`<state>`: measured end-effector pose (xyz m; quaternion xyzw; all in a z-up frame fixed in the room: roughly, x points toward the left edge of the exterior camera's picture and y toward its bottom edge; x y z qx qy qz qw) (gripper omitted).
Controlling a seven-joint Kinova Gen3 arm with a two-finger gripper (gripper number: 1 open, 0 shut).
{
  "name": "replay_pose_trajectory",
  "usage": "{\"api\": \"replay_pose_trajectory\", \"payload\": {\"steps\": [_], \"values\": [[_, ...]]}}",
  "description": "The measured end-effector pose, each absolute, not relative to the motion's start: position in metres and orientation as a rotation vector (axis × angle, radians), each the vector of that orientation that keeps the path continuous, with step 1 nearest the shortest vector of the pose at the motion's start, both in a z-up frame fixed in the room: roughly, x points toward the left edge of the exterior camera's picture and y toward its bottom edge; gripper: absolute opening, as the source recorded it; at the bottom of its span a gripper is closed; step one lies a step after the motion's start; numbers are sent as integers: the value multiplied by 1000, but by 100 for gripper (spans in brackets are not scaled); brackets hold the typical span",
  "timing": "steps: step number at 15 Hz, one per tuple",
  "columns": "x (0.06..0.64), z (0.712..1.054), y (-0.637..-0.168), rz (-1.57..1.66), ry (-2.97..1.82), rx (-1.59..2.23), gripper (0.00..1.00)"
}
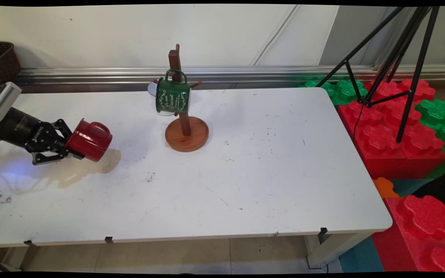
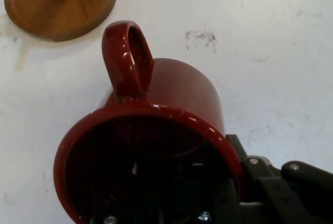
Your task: Place the picked object on the table
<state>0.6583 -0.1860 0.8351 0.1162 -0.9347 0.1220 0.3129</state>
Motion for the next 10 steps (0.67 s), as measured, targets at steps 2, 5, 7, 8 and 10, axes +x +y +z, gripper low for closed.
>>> {"api": "replay_pose_trajectory", "payload": {"steps": [2,5,7,8,10], "values": [[659,835,-185,331,-2493,299,0],[659,833,-183,337,-2532,285,0],[659,831,-183,339,-2550,278,0],[659,830,-182,342,-2561,275,0],[660,829,-181,345,-2579,269,0]]}}
